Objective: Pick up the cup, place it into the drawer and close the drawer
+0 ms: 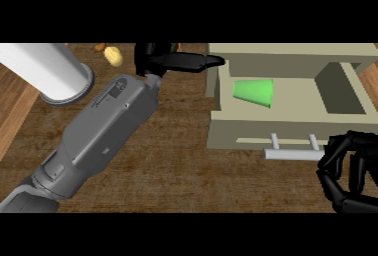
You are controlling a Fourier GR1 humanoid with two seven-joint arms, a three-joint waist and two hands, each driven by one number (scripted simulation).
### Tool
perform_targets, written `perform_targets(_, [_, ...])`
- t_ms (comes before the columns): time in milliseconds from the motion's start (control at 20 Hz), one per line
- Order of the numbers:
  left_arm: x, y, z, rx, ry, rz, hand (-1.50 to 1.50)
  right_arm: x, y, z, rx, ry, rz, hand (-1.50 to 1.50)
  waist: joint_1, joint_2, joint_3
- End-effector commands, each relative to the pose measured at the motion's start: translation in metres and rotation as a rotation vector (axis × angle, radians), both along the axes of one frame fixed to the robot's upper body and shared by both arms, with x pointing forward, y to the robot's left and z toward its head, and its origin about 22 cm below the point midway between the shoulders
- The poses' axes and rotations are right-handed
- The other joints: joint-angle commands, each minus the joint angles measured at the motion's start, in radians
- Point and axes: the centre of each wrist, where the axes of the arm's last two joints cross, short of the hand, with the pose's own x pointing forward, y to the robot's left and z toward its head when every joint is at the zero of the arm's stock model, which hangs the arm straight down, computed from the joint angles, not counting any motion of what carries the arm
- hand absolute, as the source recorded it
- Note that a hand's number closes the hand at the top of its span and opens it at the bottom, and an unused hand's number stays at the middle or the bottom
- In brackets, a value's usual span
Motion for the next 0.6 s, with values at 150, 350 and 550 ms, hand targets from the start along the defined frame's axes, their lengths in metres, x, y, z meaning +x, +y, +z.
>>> perform_targets(150, [-0.035,0.069,-0.019,-0.023,0.036,0.055,-1.5,0.018,0.001,-0.001,-0.169,0.032,-0.031,1.5,0.011,0.004,0.0])
perform_targets(350, [-0.06,0.112,-0.033,-0.038,0.057,0.066,-1.5,0.005,0.015,-0.027,-0.197,0.074,-0.029,1.5,-0.007,0.007,0.001])
perform_targets(550, [-0.08,0.137,-0.035,-0.044,0.06,0.063,-1.5,0.012,0.036,-0.037,-0.331,0.011,-0.038,1.5,-0.006,0.008,0.001])
